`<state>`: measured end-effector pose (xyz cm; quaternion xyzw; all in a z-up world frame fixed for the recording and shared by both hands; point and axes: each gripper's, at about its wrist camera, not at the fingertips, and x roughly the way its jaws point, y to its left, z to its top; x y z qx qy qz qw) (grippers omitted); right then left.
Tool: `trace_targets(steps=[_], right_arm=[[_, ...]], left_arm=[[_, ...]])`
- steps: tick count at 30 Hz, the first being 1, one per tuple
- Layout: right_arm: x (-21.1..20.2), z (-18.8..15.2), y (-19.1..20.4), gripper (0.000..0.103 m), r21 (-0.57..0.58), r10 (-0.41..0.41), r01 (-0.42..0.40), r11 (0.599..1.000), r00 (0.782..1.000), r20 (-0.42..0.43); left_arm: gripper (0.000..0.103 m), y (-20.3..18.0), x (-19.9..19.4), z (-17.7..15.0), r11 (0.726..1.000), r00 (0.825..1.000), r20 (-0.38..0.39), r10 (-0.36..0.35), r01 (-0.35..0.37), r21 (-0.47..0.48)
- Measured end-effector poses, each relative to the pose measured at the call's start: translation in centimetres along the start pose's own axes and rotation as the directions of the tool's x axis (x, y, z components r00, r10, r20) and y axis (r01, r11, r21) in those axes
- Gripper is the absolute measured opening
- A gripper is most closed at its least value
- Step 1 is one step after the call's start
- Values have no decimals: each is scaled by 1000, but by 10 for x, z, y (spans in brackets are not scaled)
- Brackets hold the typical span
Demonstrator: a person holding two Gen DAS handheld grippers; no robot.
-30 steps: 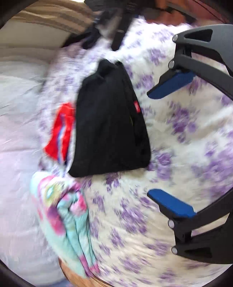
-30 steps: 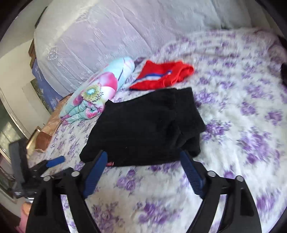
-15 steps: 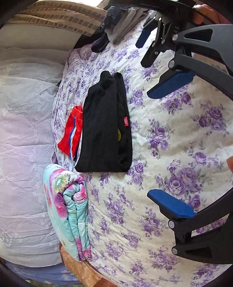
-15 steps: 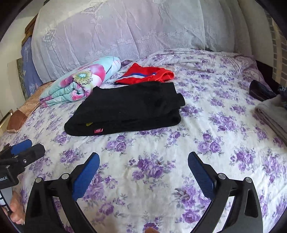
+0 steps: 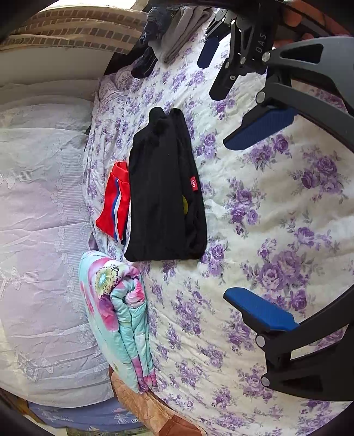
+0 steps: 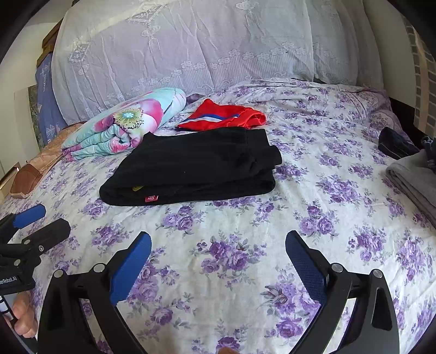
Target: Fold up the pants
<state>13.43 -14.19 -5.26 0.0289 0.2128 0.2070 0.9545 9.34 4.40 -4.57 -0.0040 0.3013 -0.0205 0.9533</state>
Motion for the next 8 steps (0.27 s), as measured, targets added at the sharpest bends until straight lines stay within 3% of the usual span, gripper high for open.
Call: trace_targets(steps=[8], right_arm=[[1, 0, 1, 99, -6, 3, -3, 1000, 1000, -1]], left_arm=[[99, 8, 8, 0, 999, 999, -42, -6, 5, -36]])
